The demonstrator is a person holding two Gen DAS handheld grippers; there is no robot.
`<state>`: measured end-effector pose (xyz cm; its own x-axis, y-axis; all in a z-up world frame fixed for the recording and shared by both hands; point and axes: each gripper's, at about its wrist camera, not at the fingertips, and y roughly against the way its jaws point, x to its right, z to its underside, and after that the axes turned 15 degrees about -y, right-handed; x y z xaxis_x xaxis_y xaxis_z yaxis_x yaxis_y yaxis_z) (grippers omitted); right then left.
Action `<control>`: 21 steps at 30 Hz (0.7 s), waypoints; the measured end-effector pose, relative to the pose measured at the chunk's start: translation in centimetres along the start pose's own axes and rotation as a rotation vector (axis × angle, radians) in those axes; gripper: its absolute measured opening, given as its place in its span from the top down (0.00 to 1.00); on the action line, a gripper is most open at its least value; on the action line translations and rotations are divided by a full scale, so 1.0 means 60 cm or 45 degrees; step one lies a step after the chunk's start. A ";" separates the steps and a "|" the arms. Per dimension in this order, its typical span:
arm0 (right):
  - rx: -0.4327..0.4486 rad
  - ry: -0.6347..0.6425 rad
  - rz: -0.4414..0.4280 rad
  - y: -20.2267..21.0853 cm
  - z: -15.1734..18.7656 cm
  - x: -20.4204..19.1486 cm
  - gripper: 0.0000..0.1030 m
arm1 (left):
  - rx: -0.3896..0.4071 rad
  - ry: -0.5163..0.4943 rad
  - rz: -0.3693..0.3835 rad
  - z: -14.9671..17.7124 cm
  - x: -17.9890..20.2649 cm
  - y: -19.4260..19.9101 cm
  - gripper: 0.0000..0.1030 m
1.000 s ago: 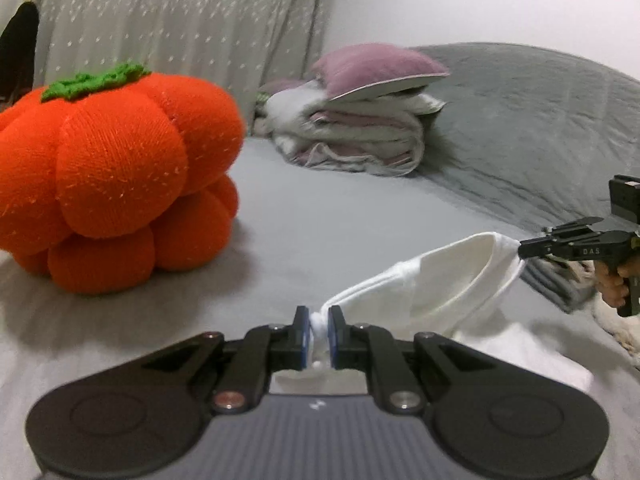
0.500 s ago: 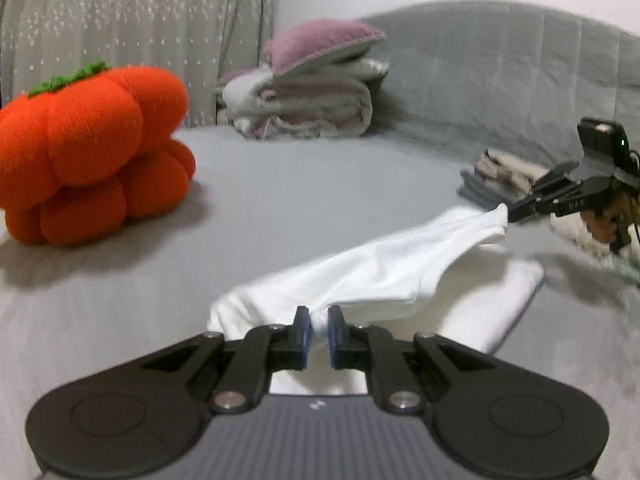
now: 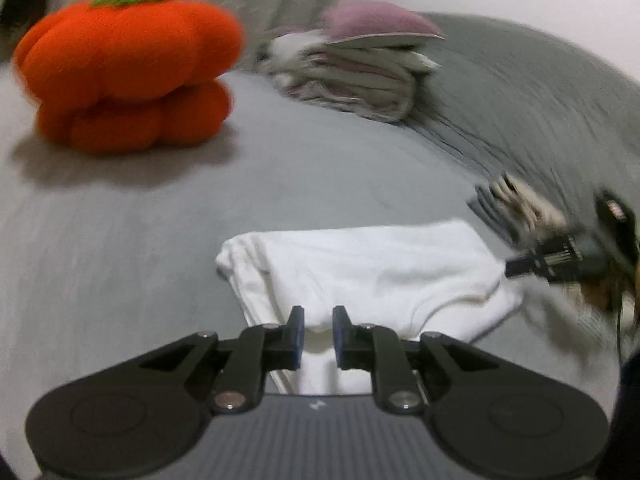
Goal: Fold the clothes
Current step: 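Lift the collar with both grippers and fold it over onto the hem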
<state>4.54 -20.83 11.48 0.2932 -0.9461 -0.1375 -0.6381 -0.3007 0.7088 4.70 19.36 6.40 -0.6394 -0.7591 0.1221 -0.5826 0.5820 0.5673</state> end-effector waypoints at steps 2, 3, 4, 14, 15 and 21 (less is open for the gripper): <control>0.019 -0.122 -0.024 0.019 -0.009 0.004 0.80 | -0.026 0.126 0.002 -0.005 -0.005 0.001 0.85; 0.004 -0.211 -0.039 0.023 -0.015 0.007 0.75 | -0.038 0.160 -0.004 -0.008 0.000 -0.003 0.83; -0.019 -0.315 -0.056 0.023 -0.019 0.010 0.74 | -0.049 0.192 -0.011 -0.010 0.005 -0.008 0.81; -0.090 -1.051 -0.191 -0.026 -0.014 0.013 0.73 | -0.141 0.444 -0.197 -0.014 0.032 -0.071 0.78; -0.083 -1.075 -0.170 -0.032 -0.012 0.012 0.73 | -0.142 0.452 -0.216 -0.014 0.034 -0.076 0.86; -0.029 -1.143 -0.199 -0.033 -0.001 0.011 0.79 | -0.089 0.499 -0.257 -0.013 0.040 -0.076 0.90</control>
